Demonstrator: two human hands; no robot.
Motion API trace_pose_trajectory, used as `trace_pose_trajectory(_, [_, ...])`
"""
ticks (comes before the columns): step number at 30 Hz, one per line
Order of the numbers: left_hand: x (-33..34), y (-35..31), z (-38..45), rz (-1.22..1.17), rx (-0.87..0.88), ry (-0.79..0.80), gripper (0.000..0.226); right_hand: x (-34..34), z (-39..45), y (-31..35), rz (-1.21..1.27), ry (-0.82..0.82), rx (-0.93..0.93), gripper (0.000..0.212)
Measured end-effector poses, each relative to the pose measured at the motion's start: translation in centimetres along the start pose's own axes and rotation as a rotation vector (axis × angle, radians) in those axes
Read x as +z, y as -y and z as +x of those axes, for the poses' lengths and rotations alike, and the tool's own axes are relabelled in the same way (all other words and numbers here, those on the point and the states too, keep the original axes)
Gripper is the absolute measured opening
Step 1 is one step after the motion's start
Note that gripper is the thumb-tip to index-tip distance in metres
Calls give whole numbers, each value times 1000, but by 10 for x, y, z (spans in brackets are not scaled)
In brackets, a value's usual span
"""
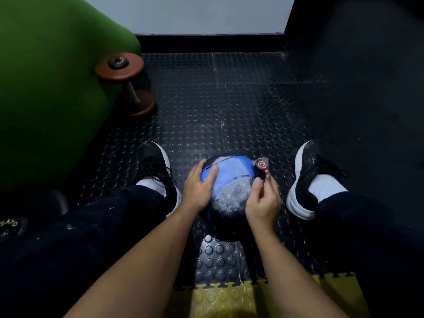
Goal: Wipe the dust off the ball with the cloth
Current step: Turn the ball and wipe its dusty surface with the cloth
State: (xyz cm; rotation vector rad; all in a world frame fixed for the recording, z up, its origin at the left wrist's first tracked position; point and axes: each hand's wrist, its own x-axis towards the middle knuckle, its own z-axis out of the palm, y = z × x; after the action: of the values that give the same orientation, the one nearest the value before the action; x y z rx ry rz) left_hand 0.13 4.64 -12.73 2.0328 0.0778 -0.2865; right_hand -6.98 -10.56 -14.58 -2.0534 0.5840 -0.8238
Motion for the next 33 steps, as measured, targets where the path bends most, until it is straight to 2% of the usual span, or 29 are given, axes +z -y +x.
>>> trace_pose_trajectory(2, [3, -1, -1, 7, -14, -16, 65, 3, 14, 6, -24, -15, 99, 43])
trace_pose_trajectory(3, [5, -2, 0, 7, -25, -17, 66, 4, 19, 11, -34, -12, 90, 43])
trace_pose_trajectory(6, [7, -6, 3, 13, -40, -8, 67, 5, 22, 23, -43, 53, -108, 37])
trace_pose_trajectory(8, [6, -6, 5, 19, -31, 1, 67, 2, 13, 16, -47, 60, -164, 36])
trace_pose_trajectory(12, [7, -4, 1, 21, 1, 7, 67, -7, 11, -7, -63, -48, 13, 47])
trace_pose_trajectory(15, [13, -7, 0, 18, -8, -13, 66, -3, 25, -4, -82, -26, 118, 54])
trace_pose_trajectory(20, [13, -9, 5, 22, -22, -4, 68, -4, 14, 9, -20, 66, -113, 39])
trace_pose_trajectory(22, [11, -7, 5, 25, -12, 5, 67, -9, 9, -1, -21, 48, -133, 39])
trace_pose_trajectory(25, [13, -5, 1, 24, 6, 6, 69, -11, 24, -12, -46, -14, 96, 48])
trace_pose_trajectory(27, [16, -5, 1, 20, -3, -12, 70, -7, 40, -9, -98, 19, 212, 46])
trace_pose_trajectory(31, [17, -9, 4, 10, -24, -23, 69, 4, 49, 15, -104, 108, 32, 32])
trace_pose_trajectory(33, [14, -7, 4, 16, -25, -11, 68, 3, 38, 19, -70, 119, -39, 32])
